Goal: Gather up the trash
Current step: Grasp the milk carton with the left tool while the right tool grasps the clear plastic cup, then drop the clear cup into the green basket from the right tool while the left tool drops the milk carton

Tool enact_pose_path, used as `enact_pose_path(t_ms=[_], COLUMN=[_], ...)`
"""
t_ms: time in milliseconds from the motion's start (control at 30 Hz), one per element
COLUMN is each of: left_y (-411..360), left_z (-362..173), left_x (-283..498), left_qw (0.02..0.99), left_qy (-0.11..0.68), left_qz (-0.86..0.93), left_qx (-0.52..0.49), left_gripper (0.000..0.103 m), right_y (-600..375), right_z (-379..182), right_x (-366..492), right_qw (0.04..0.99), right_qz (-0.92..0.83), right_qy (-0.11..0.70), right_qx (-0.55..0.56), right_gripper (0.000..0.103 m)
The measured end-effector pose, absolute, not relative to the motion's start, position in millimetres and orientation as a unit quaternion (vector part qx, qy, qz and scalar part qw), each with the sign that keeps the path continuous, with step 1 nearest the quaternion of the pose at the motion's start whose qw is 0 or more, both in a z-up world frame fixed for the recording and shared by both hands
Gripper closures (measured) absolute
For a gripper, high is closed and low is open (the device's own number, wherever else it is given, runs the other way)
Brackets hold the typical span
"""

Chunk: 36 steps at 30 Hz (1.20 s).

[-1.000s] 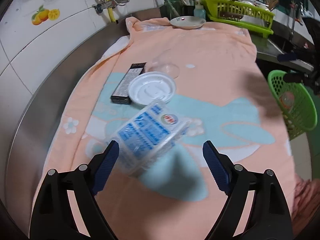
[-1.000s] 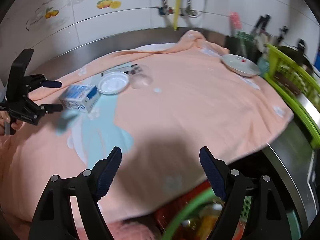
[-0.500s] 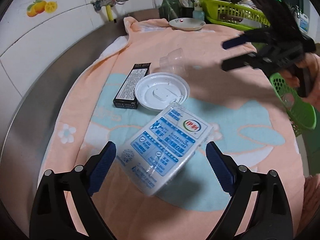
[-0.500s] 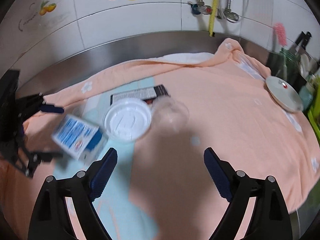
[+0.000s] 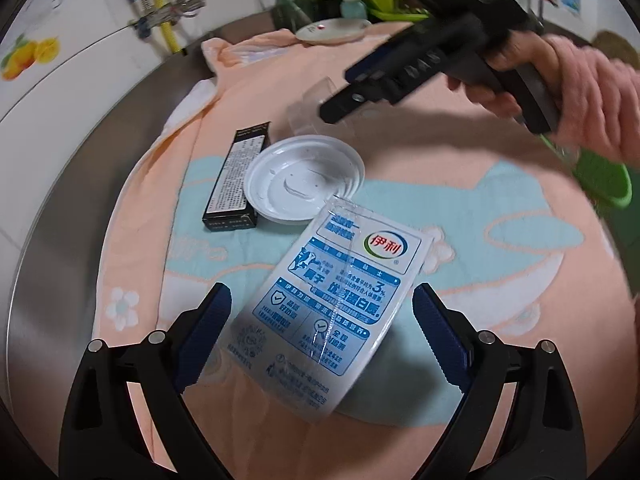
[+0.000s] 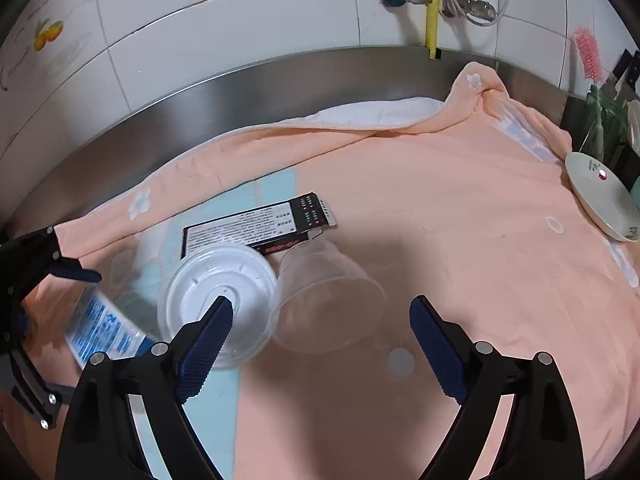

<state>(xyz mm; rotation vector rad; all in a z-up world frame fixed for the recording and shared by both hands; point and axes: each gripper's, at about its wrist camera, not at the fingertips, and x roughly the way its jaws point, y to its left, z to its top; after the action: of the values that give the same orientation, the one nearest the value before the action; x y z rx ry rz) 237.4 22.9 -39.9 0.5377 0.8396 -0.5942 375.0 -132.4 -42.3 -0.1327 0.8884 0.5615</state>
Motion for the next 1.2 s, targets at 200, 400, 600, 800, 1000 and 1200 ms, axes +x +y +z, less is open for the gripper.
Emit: enact_pose_path(t_ms=[200, 400, 600, 800, 1000, 1200], left_y=[20.2, 17.5, 18.1, 22.8, 17.9, 6.0], left_z=[-51.4, -55.2, -56.6, -52.1, -51.5, -49.5], left_x=[244.2, 250.2, 249.8, 244.9, 239.7, 230.7], left_qw=[0.823, 0.822, 0.827, 0.837, 0.843, 0.846], left_qy=[0.406, 0.408, 0.406, 0.401, 0.402, 0.406], left_qz=[-0.291, -0.302, -0.303, -0.307, -0.296, -0.288], left_qx=[0.27, 0.258, 0.245, 0.21, 0.201, 0.19], left_gripper=[0.012, 0.012, 0.014, 0.024, 0.029, 0.032], right_y=[-131.6, -128.7, -130.7, -139.7, -155.6, -183.9], right_z=[-50.0, -55.4, -58.4, -54.3, -41.7, -30.5], right_x=[386.4, 391.1, 391.7, 384.3, 362.7, 329.9], right_qw=[0.86, 0.855, 0.857, 0.863, 0.87, 0.877], right_qz=[0.27, 0.275, 0.273, 0.264, 0.254, 0.241], right_qy=[0.43, 0.437, 0.437, 0.43, 0.421, 0.415], right_qx=[-0.052, -0.043, -0.034, -0.024, -0.024, -0.021], right_gripper=[0.016, 0.025, 0.041, 0.042, 0.043, 0.043])
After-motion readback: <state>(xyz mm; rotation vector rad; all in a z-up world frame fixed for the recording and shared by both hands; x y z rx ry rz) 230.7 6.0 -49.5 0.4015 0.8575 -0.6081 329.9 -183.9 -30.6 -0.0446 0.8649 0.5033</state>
